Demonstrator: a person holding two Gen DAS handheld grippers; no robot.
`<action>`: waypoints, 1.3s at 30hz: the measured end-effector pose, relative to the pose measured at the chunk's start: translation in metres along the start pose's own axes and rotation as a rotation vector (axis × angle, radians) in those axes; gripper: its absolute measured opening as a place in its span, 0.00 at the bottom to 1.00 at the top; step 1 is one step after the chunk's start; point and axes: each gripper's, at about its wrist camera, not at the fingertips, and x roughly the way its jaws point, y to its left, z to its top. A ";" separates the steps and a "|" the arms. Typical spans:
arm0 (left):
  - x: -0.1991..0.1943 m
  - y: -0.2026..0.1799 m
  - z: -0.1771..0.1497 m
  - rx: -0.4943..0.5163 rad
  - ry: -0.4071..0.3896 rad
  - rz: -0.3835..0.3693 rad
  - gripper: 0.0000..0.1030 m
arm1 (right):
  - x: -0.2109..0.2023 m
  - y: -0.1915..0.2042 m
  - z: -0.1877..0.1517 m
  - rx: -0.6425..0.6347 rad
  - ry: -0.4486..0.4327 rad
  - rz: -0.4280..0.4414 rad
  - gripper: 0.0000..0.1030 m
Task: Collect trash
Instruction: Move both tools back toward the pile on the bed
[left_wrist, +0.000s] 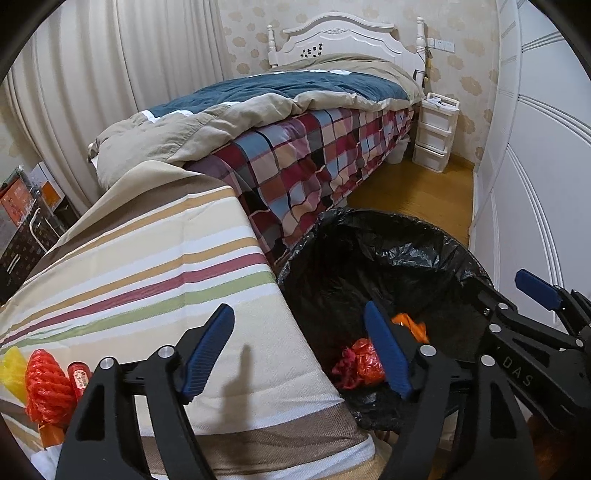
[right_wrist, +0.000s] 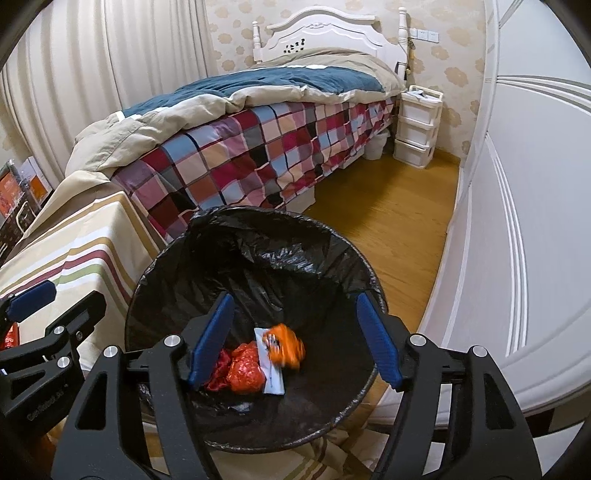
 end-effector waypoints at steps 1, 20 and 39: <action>-0.001 0.001 0.000 -0.003 0.001 -0.001 0.72 | -0.001 -0.001 0.000 0.002 -0.001 -0.002 0.66; -0.054 0.041 -0.032 -0.040 -0.027 0.069 0.79 | -0.040 0.018 -0.029 0.014 0.003 0.013 0.80; -0.109 0.128 -0.100 -0.168 -0.020 0.173 0.79 | -0.092 0.101 -0.072 -0.105 0.013 0.136 0.81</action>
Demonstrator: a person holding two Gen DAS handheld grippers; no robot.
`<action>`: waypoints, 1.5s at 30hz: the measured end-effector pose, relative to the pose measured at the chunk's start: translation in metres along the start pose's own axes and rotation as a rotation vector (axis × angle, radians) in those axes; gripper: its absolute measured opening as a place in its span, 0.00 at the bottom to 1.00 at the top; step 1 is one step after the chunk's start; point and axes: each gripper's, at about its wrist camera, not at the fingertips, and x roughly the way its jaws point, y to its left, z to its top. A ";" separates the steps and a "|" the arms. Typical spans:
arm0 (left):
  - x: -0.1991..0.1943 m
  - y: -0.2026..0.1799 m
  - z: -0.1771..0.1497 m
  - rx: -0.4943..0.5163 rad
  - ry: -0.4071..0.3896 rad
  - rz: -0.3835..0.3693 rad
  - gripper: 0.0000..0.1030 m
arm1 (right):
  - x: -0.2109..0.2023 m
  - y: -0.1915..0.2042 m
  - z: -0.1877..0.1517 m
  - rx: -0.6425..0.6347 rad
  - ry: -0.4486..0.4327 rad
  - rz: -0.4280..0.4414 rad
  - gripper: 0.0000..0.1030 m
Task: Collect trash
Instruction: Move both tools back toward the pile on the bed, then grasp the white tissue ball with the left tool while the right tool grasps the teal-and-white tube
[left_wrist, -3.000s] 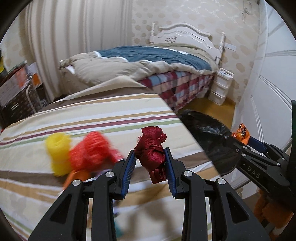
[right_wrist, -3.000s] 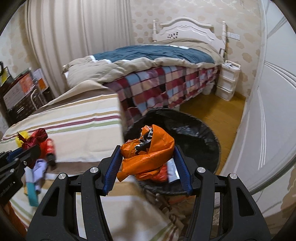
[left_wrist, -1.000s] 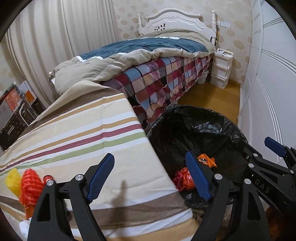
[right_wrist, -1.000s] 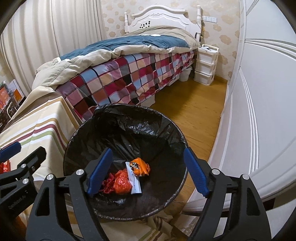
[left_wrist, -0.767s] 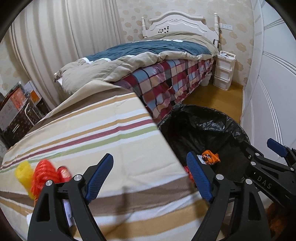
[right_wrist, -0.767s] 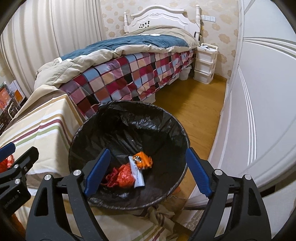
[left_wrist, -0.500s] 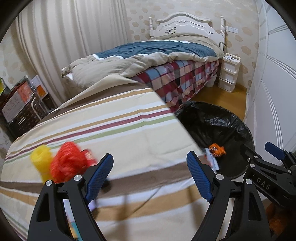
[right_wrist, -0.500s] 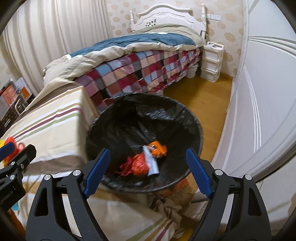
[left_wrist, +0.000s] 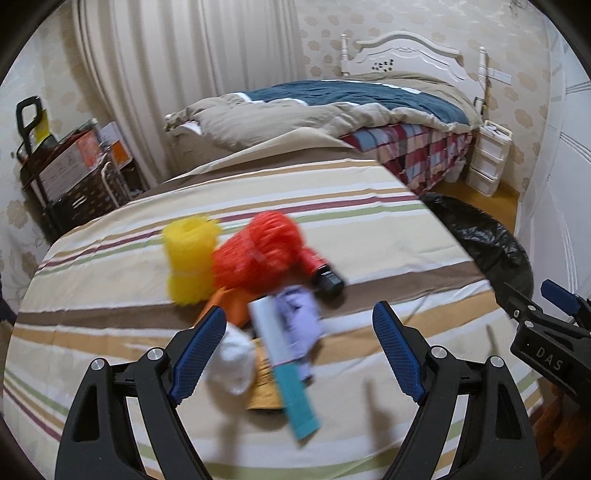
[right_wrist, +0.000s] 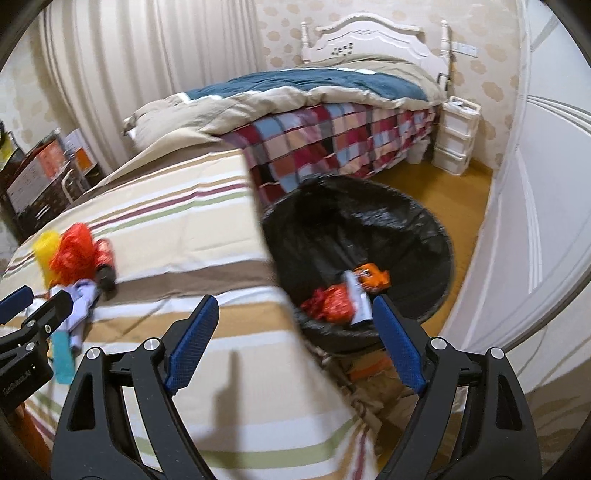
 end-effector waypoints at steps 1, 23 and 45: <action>-0.001 0.007 -0.003 -0.007 0.001 0.010 0.79 | 0.000 0.006 -0.002 -0.011 0.004 0.005 0.81; 0.008 0.072 -0.032 -0.114 0.051 -0.003 0.79 | 0.005 0.060 -0.011 -0.115 0.031 0.048 0.81; 0.013 0.093 -0.046 -0.165 0.112 -0.057 0.64 | 0.006 0.069 -0.014 -0.137 0.031 0.051 0.81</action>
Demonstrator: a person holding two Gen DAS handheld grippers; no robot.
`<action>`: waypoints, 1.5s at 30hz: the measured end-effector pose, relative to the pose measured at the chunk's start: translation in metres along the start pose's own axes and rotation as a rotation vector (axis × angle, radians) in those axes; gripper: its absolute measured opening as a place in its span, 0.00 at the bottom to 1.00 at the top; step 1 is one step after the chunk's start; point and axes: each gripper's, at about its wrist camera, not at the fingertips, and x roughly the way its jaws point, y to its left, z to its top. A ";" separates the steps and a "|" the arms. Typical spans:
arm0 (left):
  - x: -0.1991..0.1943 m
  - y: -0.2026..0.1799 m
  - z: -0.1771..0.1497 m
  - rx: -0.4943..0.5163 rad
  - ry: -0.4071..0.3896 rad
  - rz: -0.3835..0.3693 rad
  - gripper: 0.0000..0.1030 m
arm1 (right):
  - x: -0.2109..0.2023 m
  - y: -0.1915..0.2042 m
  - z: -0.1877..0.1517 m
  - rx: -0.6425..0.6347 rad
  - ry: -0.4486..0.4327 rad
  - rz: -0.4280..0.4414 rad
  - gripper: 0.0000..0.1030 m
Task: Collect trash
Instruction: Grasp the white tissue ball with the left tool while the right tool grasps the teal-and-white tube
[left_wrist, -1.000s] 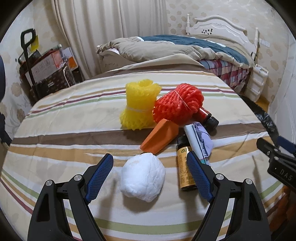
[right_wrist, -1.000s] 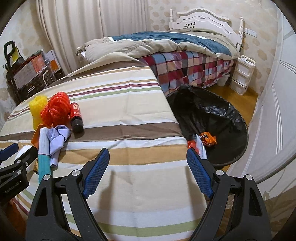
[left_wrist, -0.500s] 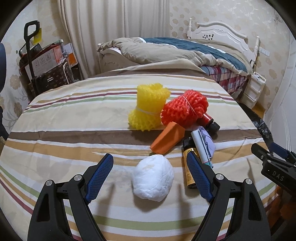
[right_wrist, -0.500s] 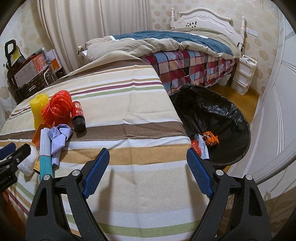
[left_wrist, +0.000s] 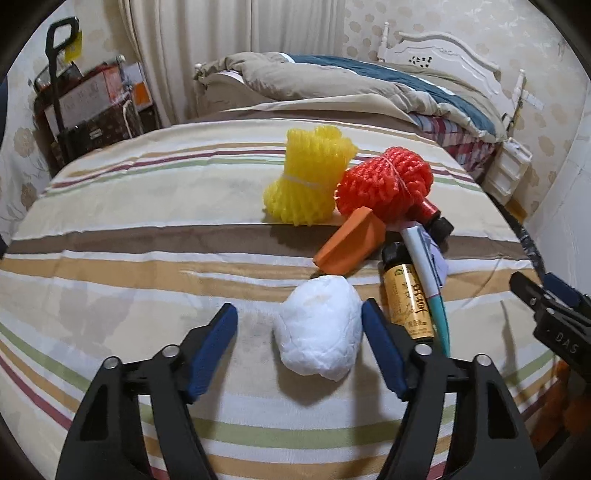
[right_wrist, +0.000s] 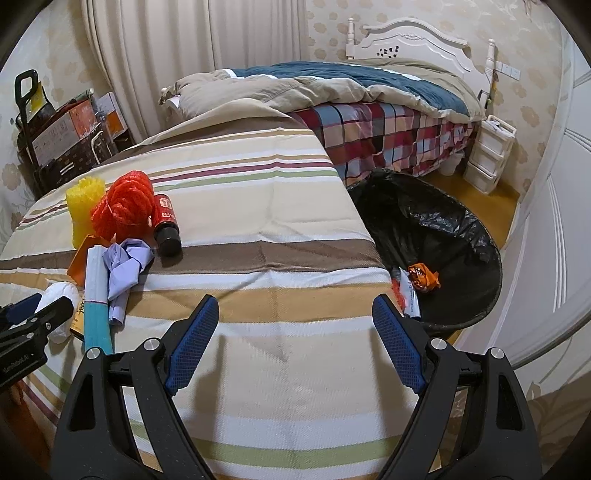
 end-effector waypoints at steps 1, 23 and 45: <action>0.000 0.000 0.000 0.003 0.002 -0.005 0.63 | 0.000 0.001 0.000 -0.001 0.002 -0.001 0.81; -0.018 0.036 -0.007 -0.003 -0.043 0.032 0.40 | -0.017 0.053 -0.008 -0.097 -0.014 0.108 0.78; -0.018 0.070 -0.012 -0.072 -0.046 0.023 0.40 | -0.011 0.117 -0.020 -0.232 0.081 0.215 0.27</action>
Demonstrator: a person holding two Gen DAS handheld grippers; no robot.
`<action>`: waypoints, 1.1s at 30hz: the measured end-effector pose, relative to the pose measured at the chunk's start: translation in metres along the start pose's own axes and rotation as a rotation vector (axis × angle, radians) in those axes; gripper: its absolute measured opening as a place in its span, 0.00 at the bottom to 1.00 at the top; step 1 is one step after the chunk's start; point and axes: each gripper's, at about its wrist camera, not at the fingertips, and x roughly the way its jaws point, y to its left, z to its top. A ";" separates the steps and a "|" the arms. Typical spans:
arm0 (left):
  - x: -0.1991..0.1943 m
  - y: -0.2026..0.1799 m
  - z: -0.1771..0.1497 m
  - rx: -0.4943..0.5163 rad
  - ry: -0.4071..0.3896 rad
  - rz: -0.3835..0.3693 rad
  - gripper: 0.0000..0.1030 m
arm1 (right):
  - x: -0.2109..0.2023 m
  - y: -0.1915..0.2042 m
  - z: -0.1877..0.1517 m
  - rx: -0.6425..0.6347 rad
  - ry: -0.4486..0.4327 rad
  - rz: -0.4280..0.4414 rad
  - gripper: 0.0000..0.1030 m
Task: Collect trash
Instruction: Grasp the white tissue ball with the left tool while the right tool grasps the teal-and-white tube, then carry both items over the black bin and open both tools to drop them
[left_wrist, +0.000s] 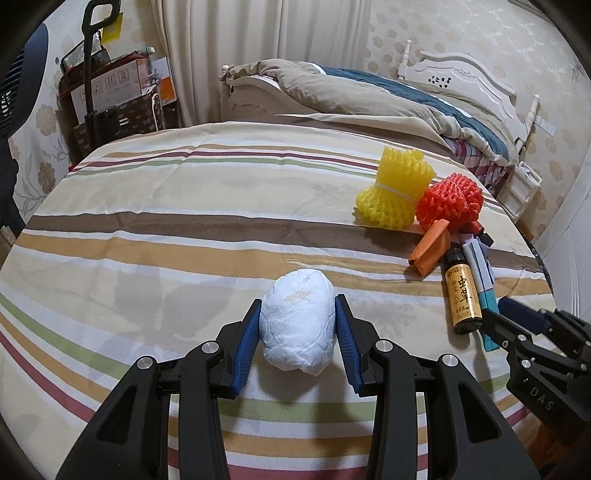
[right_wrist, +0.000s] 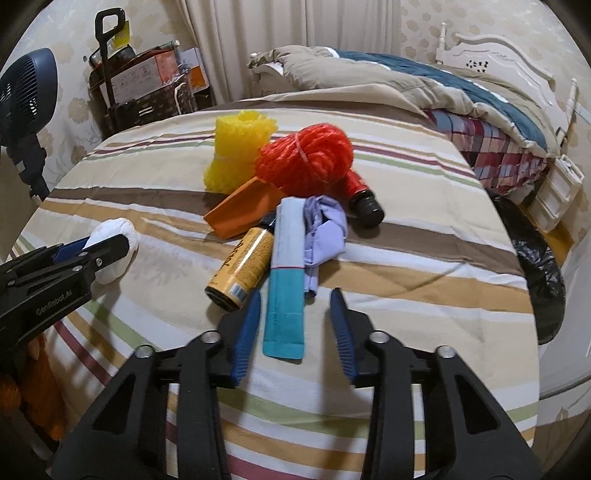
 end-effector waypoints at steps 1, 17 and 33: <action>0.000 0.000 0.000 0.000 -0.001 -0.001 0.40 | 0.002 0.001 -0.001 -0.005 0.009 0.001 0.25; -0.006 -0.003 0.000 0.004 -0.020 -0.006 0.40 | -0.019 -0.003 -0.003 -0.007 -0.045 0.000 0.19; -0.014 -0.062 0.014 0.095 -0.060 -0.104 0.40 | -0.033 -0.054 0.003 0.090 -0.097 -0.057 0.19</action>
